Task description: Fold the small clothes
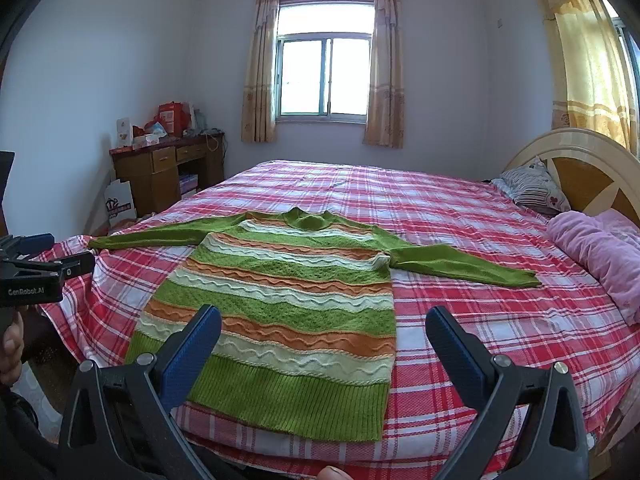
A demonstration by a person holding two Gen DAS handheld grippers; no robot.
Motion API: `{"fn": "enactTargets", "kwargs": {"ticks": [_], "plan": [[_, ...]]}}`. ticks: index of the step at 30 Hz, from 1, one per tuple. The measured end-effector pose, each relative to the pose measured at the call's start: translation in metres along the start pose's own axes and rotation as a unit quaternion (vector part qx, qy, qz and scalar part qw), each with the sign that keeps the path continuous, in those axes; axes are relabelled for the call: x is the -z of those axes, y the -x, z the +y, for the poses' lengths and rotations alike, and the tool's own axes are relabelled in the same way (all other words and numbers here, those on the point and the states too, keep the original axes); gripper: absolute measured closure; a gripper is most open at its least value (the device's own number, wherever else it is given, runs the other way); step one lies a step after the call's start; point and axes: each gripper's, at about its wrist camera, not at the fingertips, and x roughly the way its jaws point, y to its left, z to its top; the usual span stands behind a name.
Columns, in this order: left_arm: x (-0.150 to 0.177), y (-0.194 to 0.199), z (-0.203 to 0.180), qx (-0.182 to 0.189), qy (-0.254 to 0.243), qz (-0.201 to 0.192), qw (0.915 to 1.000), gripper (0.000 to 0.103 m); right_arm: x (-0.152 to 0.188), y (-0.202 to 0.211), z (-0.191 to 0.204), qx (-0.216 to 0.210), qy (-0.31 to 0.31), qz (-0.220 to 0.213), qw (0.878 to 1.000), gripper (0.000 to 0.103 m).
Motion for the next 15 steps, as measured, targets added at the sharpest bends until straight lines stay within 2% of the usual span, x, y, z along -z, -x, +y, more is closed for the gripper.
{"fn": "enactTargets", "kwargs": {"ticks": [11,15], "plan": [[0.002,-0.014,0.001,-0.005,-0.003,0.018,0.9998,0.0,0.005,-0.014,-0.004,-0.003,0.0,0.018,1.0,0.001],[0.001,-0.025,0.0,-0.017,-0.008,0.022,0.9996,0.0,0.009,-0.024,-0.008,-0.008,0.0,0.022,1.0,0.001]]}}
